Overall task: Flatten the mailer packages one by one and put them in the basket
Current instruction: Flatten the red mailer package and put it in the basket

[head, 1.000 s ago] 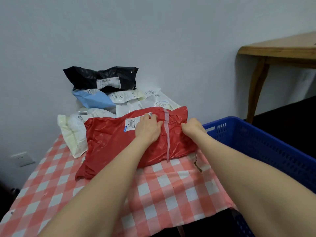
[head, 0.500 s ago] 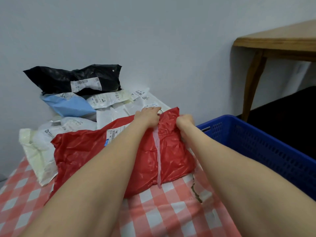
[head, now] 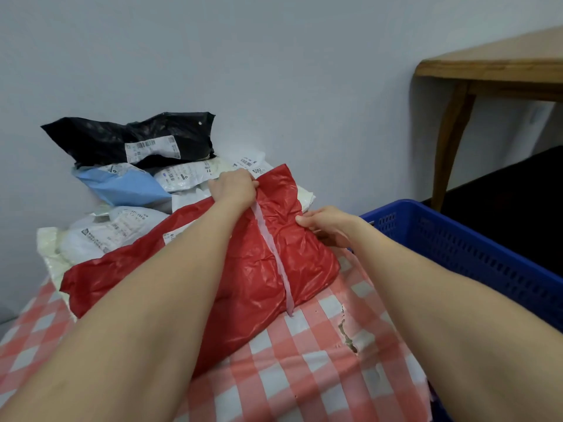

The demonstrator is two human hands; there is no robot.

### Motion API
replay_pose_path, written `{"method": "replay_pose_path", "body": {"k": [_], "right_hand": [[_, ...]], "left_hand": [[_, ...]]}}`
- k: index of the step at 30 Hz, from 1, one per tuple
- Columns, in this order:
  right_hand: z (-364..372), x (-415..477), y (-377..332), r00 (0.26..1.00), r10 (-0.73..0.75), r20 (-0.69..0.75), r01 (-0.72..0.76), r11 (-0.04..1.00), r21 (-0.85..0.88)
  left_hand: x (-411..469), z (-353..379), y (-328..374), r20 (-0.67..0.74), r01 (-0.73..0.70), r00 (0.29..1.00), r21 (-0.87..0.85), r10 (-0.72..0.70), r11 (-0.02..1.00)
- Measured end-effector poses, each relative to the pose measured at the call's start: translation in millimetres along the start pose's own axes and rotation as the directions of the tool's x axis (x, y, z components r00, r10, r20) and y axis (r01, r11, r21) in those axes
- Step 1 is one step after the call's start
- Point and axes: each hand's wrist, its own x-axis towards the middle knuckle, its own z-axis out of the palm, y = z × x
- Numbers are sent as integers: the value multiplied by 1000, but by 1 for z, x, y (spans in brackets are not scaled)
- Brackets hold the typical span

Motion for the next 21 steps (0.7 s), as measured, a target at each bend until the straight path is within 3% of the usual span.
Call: {"method": "replay_pose_path", "body": {"k": [3,12,16,19,21], "right_hand": [[4,-3,-1,995,-31,-91,27,999,-37],[11,-16,-6,982,-89,-169,48,971,-232],[17,-21,-12,990,-120,-72,110,986,-127],[19,-20,-10,988,-121,-98,85,946,-313],[17,-25,-7,982,-130,-137,46,866,-497]], "left_hand": [[-1,-7,-3,-34,67,997,-26,-67,997],[-3,-12,-26,-23,204,978,-98,-207,974],[-2,-17,-24,-17,132,991,-137,-136,982],[-4,-22,-14,-98,8,995,-161,-24,987],[-9,-21,-4,-104,-79,993,-227,57,971]]}}
